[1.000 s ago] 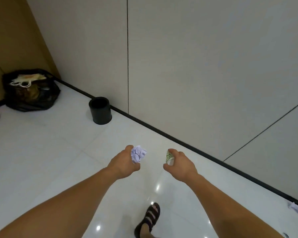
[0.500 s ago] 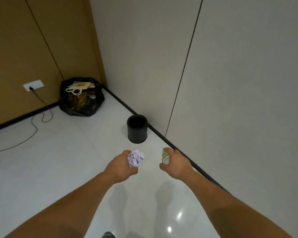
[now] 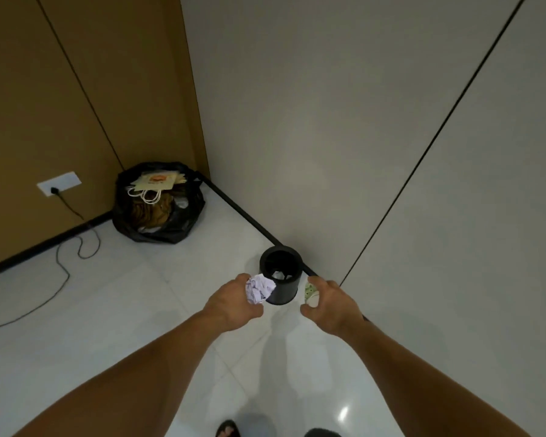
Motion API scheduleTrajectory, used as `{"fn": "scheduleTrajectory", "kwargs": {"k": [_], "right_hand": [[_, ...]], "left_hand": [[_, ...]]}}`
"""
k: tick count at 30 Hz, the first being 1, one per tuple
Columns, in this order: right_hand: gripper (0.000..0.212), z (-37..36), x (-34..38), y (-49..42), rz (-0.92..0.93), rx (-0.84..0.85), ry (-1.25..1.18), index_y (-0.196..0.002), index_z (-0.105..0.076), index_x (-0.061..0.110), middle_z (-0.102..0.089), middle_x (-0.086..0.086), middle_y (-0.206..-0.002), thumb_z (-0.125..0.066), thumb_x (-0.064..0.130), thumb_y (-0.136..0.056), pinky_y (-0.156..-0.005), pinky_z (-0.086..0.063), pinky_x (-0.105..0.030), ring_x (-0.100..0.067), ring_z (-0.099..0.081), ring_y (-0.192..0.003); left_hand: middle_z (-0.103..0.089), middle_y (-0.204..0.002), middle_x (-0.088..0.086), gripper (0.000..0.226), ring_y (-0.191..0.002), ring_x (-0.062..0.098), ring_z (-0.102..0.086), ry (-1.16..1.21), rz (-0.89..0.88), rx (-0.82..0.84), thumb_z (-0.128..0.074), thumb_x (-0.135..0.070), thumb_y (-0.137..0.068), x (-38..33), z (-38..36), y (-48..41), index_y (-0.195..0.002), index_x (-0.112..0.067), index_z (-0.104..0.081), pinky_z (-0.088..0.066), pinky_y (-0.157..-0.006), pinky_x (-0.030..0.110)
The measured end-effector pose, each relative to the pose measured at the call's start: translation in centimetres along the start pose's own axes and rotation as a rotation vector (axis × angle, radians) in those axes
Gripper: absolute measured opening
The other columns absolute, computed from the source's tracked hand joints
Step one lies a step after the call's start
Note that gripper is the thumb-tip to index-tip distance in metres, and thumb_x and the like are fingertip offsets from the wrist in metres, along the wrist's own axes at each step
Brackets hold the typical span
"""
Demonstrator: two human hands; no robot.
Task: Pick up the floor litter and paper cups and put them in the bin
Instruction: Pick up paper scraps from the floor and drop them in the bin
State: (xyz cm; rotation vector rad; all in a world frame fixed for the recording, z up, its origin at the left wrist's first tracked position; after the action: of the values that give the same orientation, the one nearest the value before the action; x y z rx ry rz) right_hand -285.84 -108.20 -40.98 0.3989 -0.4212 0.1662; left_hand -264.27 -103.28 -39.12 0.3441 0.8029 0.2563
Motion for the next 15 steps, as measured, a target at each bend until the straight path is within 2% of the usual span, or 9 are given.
{"fn": "scheduleTrajectory", "kwargs": {"k": [4, 8, 13, 15], "right_hand": [[0.061, 0.8, 1.1, -5.1, -0.041, 0.017, -0.005, -0.135, -0.037, 0.03, -0.052, -0.006, -0.122, -0.062, 0.045, -0.081, -0.077, -0.044, -0.028, -0.026, -0.06, -0.1], [0.06, 1.1, 0.7, -11.4, -0.056, 0.03, -0.033, -0.136, -0.036, 0.029, -0.053, -0.006, -0.124, -0.06, 0.041, -0.082, -0.077, -0.044, -0.029, -0.026, -0.06, -0.103], [0.072, 0.4, -0.7, -21.0, -0.077, 0.1, -0.11, -0.144, -0.032, 0.031, -0.047, -0.005, -0.136, -0.062, 0.05, -0.081, -0.094, -0.047, -0.034, -0.027, -0.054, -0.118], [0.072, -0.3, -1.7, -24.8, -0.082, 0.134, -0.14, -0.143, -0.033, 0.031, -0.048, -0.004, -0.134, -0.062, 0.053, -0.08, -0.092, -0.048, -0.035, -0.026, -0.056, -0.115]], "left_hand": [[-0.062, -0.114, 0.002, 0.05, -0.102, 0.02, -0.06, -0.019, -0.017, 0.046, -0.073, -0.027, -0.079, -0.7, 2.1, -5.7, -0.122, -0.017, -0.05, -0.049, -0.092, 0.032], [-0.062, -0.115, 0.001, 0.051, -0.103, 0.019, -0.06, -0.043, -0.026, 0.09, -0.073, -0.027, -0.079, -1.5, 2.6, -12.1, -0.123, -0.018, -0.049, -0.048, -0.089, 0.027], [-0.062, -0.116, 0.0, 0.053, -0.104, 0.018, -0.06, -0.106, 0.026, 0.139, -0.073, -0.031, -0.078, -2.1, 2.6, -21.8, -0.124, -0.02, -0.048, -0.048, -0.089, 0.026], [-0.061, -0.117, 0.0, 0.054, -0.105, 0.018, -0.059, -0.138, 0.053, 0.167, -0.073, -0.034, -0.078, -2.0, 2.3, -25.8, -0.124, -0.02, -0.048, -0.048, -0.091, 0.029]]}}
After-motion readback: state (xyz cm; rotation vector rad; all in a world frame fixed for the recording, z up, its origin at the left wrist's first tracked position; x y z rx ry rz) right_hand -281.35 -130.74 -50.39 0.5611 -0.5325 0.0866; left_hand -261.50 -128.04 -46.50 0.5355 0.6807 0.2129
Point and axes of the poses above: each hand's wrist, its own y-axis away from the middle knuckle, its own z-axis out of the back of the hand, x = y × z, the point moved 7 cm from there along -y, towards the middle knuckle
